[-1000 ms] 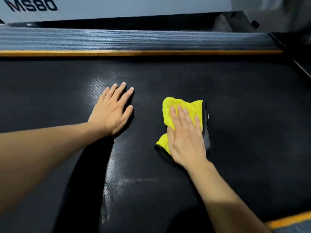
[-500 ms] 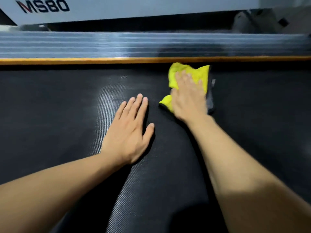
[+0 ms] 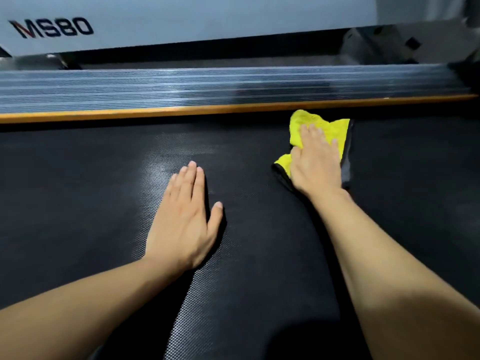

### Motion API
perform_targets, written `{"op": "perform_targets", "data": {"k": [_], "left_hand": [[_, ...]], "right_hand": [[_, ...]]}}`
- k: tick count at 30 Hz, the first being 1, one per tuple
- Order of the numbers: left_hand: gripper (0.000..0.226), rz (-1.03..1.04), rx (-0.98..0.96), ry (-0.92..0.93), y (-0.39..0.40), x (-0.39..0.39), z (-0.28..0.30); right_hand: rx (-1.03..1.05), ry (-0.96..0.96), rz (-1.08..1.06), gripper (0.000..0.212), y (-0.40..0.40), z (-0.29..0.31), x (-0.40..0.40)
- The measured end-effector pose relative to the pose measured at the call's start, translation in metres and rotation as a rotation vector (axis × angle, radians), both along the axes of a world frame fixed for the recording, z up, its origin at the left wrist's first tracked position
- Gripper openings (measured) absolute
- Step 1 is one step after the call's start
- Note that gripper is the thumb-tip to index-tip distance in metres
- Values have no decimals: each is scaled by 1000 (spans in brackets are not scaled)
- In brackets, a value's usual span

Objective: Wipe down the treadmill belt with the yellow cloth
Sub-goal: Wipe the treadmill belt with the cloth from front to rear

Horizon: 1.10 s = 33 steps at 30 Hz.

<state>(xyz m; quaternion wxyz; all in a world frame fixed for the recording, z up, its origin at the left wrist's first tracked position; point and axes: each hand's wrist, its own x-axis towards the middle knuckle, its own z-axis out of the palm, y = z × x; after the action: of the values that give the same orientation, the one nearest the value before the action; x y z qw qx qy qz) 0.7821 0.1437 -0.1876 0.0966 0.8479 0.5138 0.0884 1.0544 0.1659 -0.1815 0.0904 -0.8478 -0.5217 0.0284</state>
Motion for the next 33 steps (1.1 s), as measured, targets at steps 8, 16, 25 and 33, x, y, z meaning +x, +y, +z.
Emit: {"op": "perform_targets", "data": {"k": [8,16,25,33], "left_hand": [[77,-31,2,-6,3,-4,1],[77,-3,-27,-12,0,-2,1],[80,-23,-51,-82,1,-4,2],[70,-15,44,-18,-12,-4,5]], "right_hand": [[-25,-8,533,62,6,4,-101],[-29,3,77,59,-32,-5,20],[4,53,515,69,-81,6,-124],[15,-7,-5,64,-127,-2,2]]}}
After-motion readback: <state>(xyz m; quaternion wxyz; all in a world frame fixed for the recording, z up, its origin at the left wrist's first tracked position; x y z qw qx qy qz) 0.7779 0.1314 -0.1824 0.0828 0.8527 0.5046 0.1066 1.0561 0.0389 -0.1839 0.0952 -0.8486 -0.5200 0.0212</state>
